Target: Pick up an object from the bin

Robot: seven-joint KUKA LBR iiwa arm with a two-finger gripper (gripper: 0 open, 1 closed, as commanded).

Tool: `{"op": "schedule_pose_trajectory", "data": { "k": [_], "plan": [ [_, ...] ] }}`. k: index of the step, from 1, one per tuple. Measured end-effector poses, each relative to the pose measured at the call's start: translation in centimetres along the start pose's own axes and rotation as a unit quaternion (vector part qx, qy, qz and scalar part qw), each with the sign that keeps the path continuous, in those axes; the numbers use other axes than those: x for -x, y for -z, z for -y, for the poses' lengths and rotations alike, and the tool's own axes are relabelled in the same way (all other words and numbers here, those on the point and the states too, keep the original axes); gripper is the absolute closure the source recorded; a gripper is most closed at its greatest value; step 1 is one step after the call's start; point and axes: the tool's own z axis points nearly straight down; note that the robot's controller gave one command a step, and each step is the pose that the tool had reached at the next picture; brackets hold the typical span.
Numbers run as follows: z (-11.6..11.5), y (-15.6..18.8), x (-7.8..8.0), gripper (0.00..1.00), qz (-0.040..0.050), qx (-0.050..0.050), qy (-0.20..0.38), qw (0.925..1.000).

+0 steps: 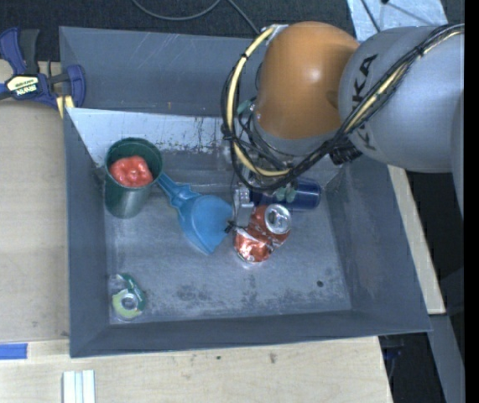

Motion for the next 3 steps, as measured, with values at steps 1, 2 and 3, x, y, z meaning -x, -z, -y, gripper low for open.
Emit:
{"op": "schedule_pose_trajectory", "data": {
  "k": [1, 2, 3],
  "plan": [
    [1.5, -3.3, -0.9, 0.00, 0.0013, 0.000, 0.047, 0.9989],
    [4.5, -6.7, -2.4, 0.00, 0.0004, 0.000, 0.019, 0.9998],
    [4.8, -8.0, -0.4, 0.00, 0.0012, 0.000, -0.040, 0.9992]
  ]
}}
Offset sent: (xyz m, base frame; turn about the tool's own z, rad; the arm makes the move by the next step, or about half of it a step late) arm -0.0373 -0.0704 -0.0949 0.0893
